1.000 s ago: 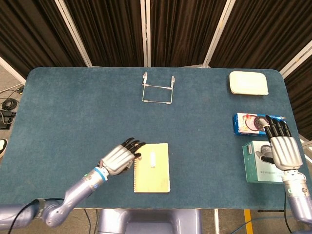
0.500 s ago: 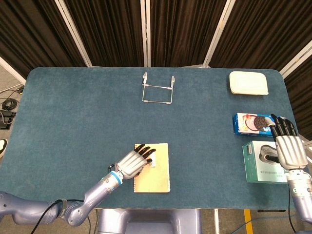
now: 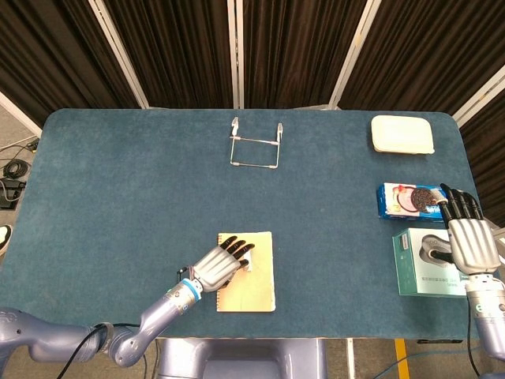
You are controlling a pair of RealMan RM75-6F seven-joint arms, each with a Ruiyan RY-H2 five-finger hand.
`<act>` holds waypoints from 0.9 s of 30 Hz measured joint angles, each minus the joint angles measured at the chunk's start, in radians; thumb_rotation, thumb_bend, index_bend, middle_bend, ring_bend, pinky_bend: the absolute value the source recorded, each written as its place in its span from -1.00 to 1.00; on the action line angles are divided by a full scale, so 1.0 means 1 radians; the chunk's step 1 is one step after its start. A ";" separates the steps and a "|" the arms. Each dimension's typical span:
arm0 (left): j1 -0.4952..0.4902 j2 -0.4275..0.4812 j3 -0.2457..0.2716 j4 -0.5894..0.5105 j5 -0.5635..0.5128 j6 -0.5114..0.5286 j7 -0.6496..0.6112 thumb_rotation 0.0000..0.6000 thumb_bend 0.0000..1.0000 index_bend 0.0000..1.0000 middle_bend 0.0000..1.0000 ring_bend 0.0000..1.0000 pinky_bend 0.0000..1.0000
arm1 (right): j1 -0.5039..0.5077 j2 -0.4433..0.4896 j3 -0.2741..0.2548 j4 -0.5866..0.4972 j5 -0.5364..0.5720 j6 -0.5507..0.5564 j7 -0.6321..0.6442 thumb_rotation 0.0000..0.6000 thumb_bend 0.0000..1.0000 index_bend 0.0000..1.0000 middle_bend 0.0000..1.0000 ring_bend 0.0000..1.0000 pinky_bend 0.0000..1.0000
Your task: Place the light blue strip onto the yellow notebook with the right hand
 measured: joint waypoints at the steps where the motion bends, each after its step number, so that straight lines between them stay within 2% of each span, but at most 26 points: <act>1: 0.000 -0.002 0.002 0.001 0.000 0.002 0.000 1.00 0.86 -0.31 -1.00 -1.00 -1.00 | -0.001 0.001 0.001 -0.001 -0.001 0.000 0.001 1.00 -0.85 -1.00 -1.00 -1.00 -1.00; 27: -0.005 -0.044 0.029 0.039 0.009 0.045 0.024 1.00 0.86 -0.31 -1.00 -1.00 -1.00 | -0.020 0.012 0.021 -0.014 -0.018 0.003 0.016 1.00 -0.85 -1.00 -1.00 -1.00 -1.00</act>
